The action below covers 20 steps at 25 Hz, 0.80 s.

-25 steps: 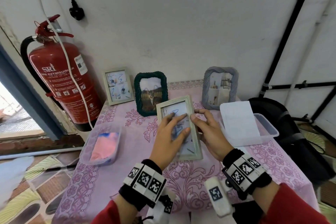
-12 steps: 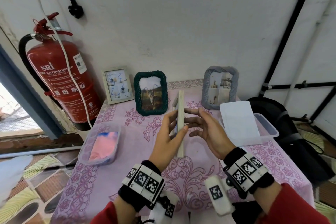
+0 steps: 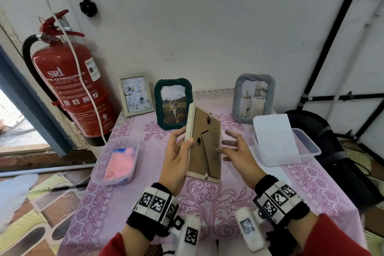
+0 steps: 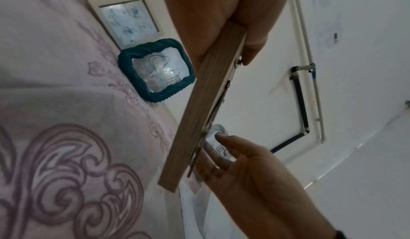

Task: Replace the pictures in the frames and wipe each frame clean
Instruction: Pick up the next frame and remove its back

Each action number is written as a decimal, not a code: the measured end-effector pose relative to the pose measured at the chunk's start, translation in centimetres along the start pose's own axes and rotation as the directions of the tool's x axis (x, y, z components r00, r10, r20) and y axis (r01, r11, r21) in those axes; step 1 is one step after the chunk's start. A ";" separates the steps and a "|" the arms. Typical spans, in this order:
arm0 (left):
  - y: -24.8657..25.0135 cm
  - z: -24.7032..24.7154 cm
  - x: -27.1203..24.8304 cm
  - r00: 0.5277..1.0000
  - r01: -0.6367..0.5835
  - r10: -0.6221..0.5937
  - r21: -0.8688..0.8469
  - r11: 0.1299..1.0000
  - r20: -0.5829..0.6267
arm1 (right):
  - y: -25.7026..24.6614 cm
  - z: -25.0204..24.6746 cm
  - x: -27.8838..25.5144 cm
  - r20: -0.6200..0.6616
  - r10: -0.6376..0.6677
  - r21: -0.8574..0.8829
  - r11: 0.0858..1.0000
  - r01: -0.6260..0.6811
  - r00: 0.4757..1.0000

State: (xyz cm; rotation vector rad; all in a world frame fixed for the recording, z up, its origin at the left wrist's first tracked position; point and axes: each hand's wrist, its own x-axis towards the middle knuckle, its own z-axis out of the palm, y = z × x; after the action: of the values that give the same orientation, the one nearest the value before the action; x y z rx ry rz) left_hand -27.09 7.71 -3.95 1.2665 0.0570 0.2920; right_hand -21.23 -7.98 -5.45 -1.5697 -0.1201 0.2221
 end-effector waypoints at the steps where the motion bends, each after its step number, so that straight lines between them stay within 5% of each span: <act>1: -0.2 -0.1 0.0 1.000 0.022 -0.023 -0.073 0.997 -0.017 | 0.4 0.1 0.1 0.026 0.041 0.031 0.999 -0.042 0.999; 4: -1.0 -0.5 0.0 0.991 0.067 -0.082 -0.141 0.988 -0.101 | 1.2 0.0 0.3 0.047 0.073 0.031 0.997 -0.074 0.996; 8: -2.0 -2.2 0.5 0.979 0.108 -0.061 0.241 0.965 -0.194 | 1.7 -0.8 0.2 0.034 0.039 0.016 0.999 -0.040 0.999; 20: -4.3 -5.7 0.0 0.969 0.245 -0.210 0.386 0.889 -0.131 | 3.0 -1.2 0.4 0.136 0.081 -0.146 0.987 -0.061 0.987</act>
State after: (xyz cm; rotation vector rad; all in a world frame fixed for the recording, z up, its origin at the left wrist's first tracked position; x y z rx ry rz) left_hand -27.49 11.86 -9.73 1.6374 0.3538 0.1326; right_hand -20.79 -9.06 -8.44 -1.7006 -0.1943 0.3892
